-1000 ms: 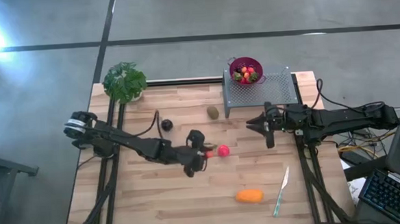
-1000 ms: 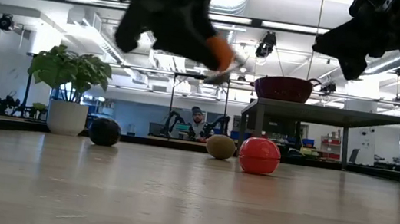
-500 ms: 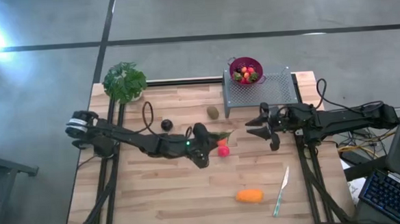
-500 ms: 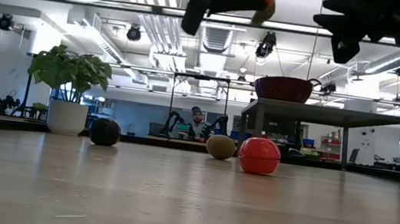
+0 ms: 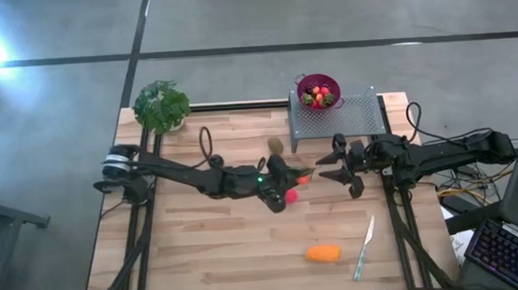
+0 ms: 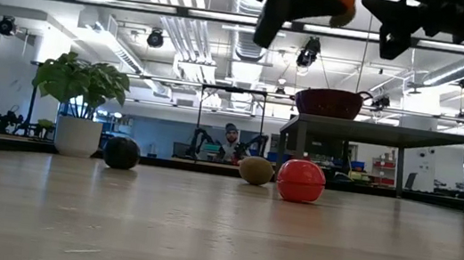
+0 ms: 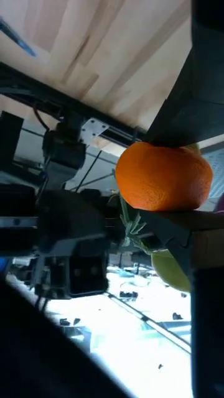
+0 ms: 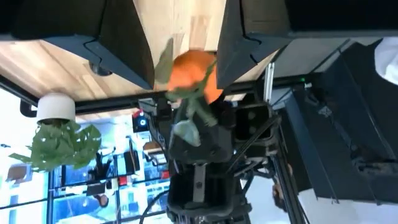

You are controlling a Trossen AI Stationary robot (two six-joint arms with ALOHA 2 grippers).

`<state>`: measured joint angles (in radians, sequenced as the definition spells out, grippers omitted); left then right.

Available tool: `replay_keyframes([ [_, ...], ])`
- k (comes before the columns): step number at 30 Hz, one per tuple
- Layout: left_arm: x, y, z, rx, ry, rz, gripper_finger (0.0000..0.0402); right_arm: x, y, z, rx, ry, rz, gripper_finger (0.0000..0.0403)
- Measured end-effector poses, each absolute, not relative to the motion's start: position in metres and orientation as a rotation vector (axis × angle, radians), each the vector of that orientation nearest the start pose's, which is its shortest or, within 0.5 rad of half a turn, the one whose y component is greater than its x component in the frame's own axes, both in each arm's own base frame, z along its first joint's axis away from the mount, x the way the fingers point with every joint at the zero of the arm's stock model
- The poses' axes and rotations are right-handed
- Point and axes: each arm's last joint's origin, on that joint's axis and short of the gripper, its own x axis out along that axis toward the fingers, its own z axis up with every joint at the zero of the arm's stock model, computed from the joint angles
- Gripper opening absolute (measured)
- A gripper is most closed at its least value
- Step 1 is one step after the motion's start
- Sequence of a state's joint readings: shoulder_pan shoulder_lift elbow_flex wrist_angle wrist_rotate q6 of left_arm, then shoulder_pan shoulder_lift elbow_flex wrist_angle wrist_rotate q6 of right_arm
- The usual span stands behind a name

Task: Pick & Place Fruit
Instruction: Put the tangerine into the violet strainer bowl on the shelf

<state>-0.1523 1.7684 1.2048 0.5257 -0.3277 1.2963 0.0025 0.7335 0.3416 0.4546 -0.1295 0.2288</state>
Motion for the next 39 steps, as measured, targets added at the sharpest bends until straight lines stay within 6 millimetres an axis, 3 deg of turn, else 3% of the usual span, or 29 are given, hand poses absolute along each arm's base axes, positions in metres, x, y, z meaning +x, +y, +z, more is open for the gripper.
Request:
replay_keyframes([
  [7, 0.420, -0.054, 0.270, 1.370, 0.171, 0.121, 0.0149, 0.169, 0.004, 0.250, 0.222, -0.061, 0.140, 0.0144],
  [17, 0.416, -0.053, 0.280, 1.348, 0.163, 0.162, 0.0149, 0.169, 0.004, 0.250, 0.200, -0.064, 0.139, 0.0085],
  [28, 0.416, -0.053, 0.277, 1.343, 0.170, 0.156, 0.0151, 0.169, 0.004, 0.250, 0.197, -0.066, 0.140, 0.0015],
  [39, 0.416, -0.052, 0.278, 1.326, 0.168, 0.157, 0.0176, 0.169, 0.004, 0.250, 0.198, -0.065, 0.139, 0.0012],
])
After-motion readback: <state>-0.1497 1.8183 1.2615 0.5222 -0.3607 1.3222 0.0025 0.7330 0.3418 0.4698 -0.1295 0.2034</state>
